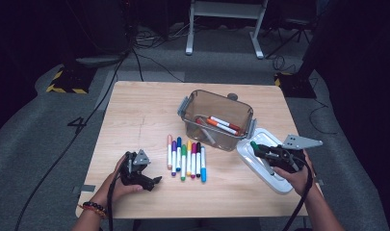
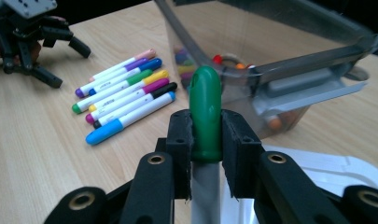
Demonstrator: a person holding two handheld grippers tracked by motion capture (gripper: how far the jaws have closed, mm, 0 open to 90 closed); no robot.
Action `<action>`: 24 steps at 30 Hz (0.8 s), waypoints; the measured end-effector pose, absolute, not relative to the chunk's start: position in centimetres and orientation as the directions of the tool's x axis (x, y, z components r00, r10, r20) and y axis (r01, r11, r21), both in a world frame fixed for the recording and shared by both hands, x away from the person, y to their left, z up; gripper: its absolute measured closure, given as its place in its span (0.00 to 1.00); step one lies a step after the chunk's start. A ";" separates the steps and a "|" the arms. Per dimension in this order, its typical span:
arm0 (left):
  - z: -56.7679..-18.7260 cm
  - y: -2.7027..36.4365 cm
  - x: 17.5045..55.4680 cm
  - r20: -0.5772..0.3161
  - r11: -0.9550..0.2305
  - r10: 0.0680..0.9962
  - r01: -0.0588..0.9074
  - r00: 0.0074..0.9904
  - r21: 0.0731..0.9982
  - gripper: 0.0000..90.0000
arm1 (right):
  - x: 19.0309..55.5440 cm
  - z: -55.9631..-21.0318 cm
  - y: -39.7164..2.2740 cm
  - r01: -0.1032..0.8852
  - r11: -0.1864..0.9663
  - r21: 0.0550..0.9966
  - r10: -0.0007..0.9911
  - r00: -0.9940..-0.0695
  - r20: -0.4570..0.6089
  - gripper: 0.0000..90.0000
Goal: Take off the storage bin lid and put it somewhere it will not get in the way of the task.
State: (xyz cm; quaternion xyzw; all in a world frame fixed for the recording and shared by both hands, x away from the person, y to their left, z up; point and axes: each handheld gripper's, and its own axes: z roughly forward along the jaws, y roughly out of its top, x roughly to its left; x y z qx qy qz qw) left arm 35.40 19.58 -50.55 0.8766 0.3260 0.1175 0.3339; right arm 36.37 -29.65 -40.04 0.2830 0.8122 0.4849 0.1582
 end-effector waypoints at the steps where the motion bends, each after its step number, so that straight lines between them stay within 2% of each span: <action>1: -50.5 19.6 35.4 -0.012 -0.564 0.650 0.493 0.760 0.662 0.01 | 36.4 -39.8 -29.9 0.304 0.363 0.881 0.617 -0.786 0.017 0.83; 11: -50.6 19.6 35.5 -0.014 -0.567 0.643 0.488 0.766 0.663 0.01 | 37.1 -37.4 -31.2 0.283 0.314 0.907 0.651 -0.759 0.011 0.83; 24: -50.6 19.6 35.5 -0.014 -0.568 0.643 0.489 0.766 0.663 0.01 | 40.2 -32.7 -29.0 0.234 0.401 0.886 0.629 -0.773 -0.082 0.83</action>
